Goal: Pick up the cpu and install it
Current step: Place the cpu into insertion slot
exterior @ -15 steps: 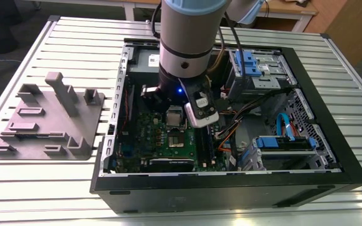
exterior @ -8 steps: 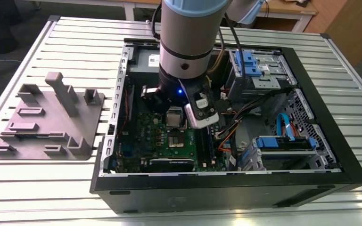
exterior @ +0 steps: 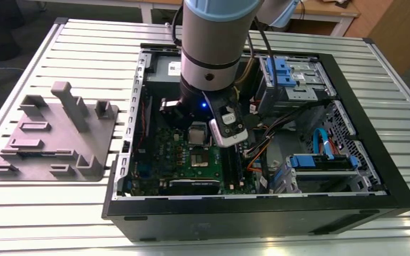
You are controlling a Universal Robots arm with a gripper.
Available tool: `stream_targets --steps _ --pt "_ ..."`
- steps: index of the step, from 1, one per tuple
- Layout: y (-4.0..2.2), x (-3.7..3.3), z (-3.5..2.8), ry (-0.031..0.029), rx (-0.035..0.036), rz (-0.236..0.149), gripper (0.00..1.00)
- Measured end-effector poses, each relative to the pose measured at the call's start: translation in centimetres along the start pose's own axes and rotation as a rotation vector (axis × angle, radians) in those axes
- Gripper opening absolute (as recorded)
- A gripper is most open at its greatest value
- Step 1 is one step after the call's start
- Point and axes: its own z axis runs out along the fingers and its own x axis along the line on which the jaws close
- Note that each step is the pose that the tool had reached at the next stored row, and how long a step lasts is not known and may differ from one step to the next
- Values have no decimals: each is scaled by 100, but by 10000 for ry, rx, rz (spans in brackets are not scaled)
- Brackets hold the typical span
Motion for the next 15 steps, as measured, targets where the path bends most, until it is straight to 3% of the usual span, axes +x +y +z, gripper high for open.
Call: stream_targets --steps 15 --pt "-15 -3 82 0 1 0 47"
